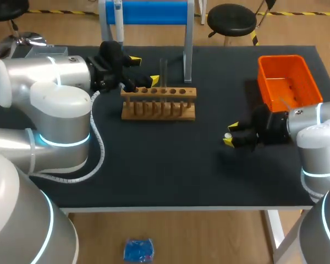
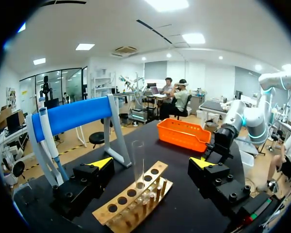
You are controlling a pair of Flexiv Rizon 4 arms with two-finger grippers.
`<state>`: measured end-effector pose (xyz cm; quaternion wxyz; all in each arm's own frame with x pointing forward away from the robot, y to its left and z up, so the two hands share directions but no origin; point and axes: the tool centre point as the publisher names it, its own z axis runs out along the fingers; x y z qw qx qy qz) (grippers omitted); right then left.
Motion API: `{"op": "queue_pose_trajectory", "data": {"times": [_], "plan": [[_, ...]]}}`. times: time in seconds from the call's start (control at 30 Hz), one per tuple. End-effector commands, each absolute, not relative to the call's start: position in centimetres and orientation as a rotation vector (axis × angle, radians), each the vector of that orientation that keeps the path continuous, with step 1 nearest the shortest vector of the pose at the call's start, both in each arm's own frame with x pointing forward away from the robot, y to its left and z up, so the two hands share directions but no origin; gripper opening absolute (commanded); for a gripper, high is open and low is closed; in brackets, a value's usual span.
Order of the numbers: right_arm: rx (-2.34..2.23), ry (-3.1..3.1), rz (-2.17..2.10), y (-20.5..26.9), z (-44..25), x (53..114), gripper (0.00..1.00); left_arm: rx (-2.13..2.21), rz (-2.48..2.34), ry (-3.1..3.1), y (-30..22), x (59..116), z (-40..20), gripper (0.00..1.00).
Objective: Invert the test tube, pick up the pipette, mount the tip to pipette, aspirate from beaker and dispense into the tube, eject the tip, return the pipette, and cap with the stopper.
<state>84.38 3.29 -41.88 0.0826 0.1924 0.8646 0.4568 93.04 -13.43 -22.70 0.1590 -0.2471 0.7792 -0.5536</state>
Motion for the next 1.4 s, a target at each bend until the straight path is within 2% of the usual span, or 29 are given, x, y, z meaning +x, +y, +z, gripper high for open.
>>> {"op": "queue_pose_trajectory", "data": {"times": [0.03, 0.07, 0.23, 0.37, 0.5, 0.73, 1.4], "plan": [[0.577, 2.578, 1.364, 3.4, -42.2, 84.6, 0.57, -0.709, -1.584, 2.221, -13.5, 93.0, -22.8, 1.0], [0.578, 2.578, 1.364, 3.4, -42.2, 84.6, 0.55, -0.709, -1.584, 2.221, -13.5, 93.0, -22.8, 1.0], [0.582, 2.578, 1.36, 3.4, -42.4, 84.8, 0.58, -0.709, -1.584, 2.221, -13.5, 93.0, -22.8, 1.0], [0.586, 2.577, 1.356, 3.4, -42.6, 84.9, 0.69, -0.709, -1.584, 2.221, -13.5, 93.0, -22.8, 1.0], [0.587, 2.578, 1.355, 3.5, -42.6, 85.0, 0.66, -0.709, -1.584, 2.221, -13.5, 93.0, -22.8, 1.0], [0.59, 2.581, 1.351, 3.6, -42.9, 85.1, 0.5, -0.709, -1.584, 2.221, -13.5, 93.0, -22.8, 1.0], [0.568, 2.567, 1.319, 3.6, -43.3, 85.2, 0.47, -0.709, -1.584, 2.221, -13.5, 93.0, -22.8, 1.0]]}}
